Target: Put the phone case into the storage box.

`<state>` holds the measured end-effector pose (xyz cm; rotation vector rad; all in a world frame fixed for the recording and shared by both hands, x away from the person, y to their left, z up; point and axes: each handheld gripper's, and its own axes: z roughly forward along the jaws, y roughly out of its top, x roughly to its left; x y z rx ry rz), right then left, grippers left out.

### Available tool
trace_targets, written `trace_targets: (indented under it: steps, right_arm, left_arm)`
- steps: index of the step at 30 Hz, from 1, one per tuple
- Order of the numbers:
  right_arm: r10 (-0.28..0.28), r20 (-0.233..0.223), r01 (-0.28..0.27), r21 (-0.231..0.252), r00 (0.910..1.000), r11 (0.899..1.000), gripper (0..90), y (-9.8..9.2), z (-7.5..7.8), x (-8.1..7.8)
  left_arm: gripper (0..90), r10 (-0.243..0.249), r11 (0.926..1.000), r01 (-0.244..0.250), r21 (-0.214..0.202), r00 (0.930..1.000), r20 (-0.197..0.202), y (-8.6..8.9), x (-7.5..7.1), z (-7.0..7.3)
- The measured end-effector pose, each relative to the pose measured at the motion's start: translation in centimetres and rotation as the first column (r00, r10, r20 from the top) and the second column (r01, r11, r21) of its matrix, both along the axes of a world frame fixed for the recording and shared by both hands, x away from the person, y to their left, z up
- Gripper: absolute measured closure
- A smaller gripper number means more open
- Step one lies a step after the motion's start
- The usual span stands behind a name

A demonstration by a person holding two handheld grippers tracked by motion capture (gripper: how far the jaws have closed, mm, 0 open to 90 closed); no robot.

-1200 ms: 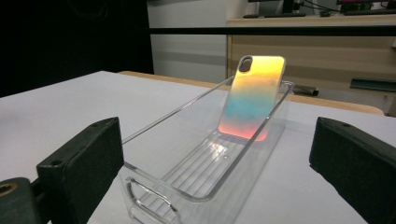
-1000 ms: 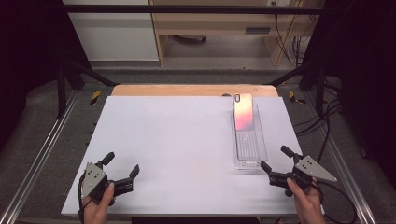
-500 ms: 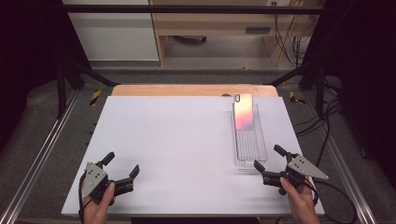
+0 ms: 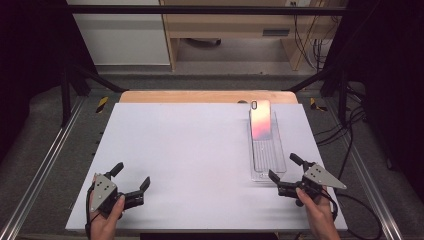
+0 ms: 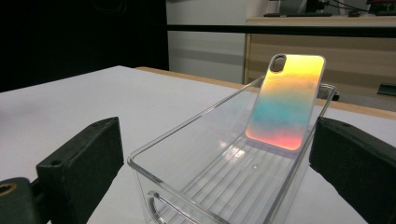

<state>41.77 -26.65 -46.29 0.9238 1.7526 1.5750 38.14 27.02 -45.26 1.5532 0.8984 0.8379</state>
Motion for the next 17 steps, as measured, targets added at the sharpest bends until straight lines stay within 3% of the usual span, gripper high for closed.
trace_targets:
  steps: [12, 17]
  right_arm:
    - [0.018, -0.024, -0.02, -0.066, 0.9995, 0.998, 3.2, 0.66, -0.65, -0.17]
    - [0.01, -0.028, -0.011, -0.047, 0.9996, 0.999, 3.1, 0.51, -0.65, -0.46]
  left_arm:
    - [0.5, -0.017, 0.9998, 0.017, -0.009, 0.9998, -0.002, -0.32, 0.02, -0.05]
    - [0.5, -0.029, 0.9995, 0.029, -0.012, 0.9996, -0.007, -0.41, 0.09, -0.08]
